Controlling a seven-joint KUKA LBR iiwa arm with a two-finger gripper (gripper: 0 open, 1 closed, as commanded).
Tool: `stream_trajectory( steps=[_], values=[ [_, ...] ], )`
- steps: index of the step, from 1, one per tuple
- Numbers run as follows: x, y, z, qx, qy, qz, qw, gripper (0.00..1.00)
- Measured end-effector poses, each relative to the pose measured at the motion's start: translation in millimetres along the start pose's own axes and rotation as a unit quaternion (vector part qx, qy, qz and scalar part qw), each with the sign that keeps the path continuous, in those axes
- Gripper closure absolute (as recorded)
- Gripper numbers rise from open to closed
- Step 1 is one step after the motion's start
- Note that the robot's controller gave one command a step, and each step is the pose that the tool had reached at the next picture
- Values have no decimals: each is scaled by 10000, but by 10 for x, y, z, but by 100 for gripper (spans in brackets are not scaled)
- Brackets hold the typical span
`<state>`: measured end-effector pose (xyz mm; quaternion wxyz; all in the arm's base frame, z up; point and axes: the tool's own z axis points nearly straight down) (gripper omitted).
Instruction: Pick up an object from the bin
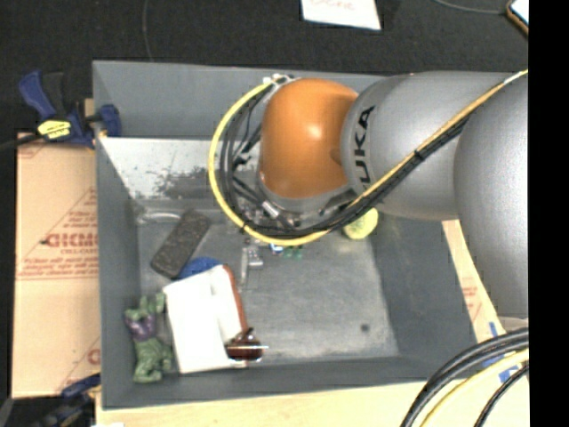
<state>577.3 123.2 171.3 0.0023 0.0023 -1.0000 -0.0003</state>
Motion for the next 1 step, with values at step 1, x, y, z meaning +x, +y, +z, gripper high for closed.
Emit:
stream_trajectory(
  steps=[1],
  values=[
    [-20,-7,-45,-5,-40,26,10000,0]
  ],
)
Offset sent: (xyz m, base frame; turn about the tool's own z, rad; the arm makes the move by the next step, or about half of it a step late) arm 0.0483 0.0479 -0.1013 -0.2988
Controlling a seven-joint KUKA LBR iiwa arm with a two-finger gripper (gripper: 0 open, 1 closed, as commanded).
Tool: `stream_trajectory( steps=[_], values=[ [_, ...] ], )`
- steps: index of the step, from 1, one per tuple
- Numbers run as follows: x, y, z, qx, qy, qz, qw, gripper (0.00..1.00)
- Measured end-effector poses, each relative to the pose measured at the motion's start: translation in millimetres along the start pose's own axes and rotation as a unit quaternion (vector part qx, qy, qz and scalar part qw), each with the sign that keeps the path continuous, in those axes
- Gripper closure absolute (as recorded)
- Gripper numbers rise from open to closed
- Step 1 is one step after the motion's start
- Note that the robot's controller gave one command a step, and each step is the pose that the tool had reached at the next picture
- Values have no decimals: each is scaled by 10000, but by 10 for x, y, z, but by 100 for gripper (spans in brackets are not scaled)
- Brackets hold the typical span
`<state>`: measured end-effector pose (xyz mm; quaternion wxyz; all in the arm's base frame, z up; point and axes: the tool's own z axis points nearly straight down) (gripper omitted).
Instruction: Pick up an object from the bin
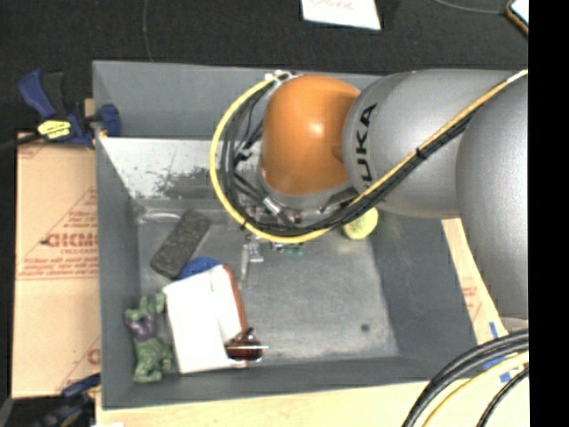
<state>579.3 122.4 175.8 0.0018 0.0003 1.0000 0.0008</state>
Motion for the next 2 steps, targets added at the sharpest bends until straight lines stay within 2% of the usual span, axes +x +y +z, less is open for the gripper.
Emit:
stream_trajectory(
  steps=[1,2],
  values=[
    [-486,463,1000,0,-30,-1480,9890,0],
    [-601,440,452,-1,-42,-2019,9794,0]
  ],
)
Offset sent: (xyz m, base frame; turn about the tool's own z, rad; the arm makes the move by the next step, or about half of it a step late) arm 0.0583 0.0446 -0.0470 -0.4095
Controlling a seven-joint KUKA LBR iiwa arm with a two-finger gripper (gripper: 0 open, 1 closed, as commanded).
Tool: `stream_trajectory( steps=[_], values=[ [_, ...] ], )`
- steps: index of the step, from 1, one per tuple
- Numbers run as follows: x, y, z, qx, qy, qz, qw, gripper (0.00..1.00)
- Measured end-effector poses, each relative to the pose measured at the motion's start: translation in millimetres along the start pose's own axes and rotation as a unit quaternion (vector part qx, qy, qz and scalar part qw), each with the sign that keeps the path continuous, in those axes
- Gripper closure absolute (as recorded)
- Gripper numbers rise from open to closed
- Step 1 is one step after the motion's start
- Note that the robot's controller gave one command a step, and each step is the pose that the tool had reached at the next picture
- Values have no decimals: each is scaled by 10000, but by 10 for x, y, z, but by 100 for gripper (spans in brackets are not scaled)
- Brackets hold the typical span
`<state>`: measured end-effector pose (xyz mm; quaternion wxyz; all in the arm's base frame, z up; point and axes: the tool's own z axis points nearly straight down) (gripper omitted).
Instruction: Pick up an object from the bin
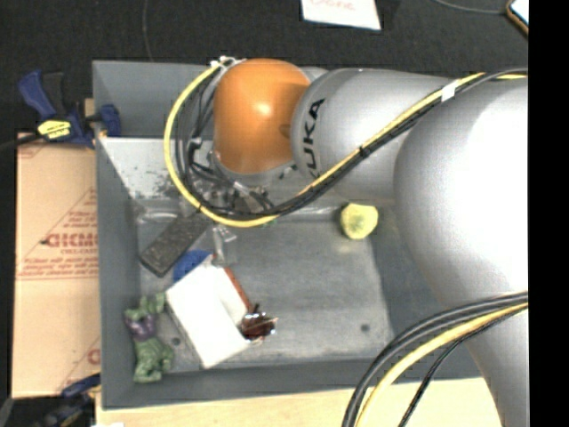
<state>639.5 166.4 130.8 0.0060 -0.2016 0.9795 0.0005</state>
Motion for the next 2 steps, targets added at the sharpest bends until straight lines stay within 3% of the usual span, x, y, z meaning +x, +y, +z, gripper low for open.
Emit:
stream_trajectory(
  steps=[1,2],
  values=[
    [-46,447,301,-10,23,-506,9987,0],
    [-229,210,580,-9,-21,-1338,9910,0]
  ],
)
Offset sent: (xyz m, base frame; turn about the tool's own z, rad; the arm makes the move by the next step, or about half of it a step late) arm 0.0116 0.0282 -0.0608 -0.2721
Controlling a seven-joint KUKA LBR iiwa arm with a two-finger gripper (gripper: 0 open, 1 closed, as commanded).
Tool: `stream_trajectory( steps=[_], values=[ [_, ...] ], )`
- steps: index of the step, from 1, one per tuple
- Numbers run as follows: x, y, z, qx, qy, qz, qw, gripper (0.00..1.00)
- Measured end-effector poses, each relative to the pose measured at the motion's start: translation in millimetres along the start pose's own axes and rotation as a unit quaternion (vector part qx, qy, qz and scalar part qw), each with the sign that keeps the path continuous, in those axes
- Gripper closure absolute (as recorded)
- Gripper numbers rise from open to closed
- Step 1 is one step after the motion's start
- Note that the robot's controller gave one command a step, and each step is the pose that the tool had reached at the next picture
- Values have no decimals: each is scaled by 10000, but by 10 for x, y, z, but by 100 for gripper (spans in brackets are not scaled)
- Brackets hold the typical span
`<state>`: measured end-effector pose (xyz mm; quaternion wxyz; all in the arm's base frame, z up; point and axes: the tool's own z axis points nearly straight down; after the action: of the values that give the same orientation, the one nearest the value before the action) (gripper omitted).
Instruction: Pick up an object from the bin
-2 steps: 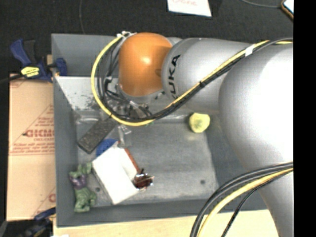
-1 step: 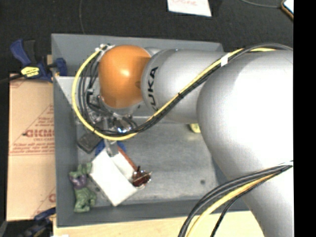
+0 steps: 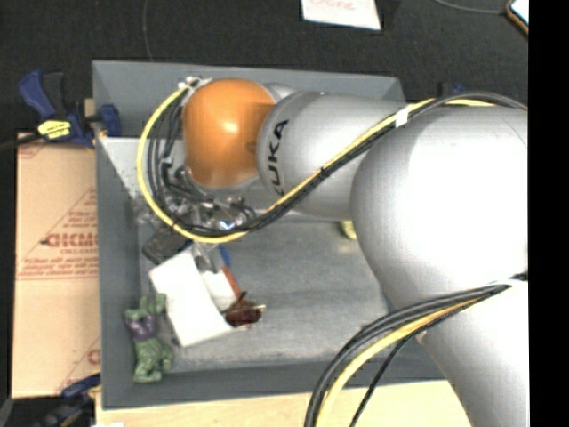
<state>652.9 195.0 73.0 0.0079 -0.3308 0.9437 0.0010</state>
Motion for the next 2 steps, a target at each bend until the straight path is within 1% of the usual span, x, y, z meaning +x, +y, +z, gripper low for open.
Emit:
stream_trajectory(
  steps=[1,2],
  values=[
    [170,123,-55,19,-70,886,9960,100],
    [169,122,-55,19,-72,890,9960,100]
  ],
)
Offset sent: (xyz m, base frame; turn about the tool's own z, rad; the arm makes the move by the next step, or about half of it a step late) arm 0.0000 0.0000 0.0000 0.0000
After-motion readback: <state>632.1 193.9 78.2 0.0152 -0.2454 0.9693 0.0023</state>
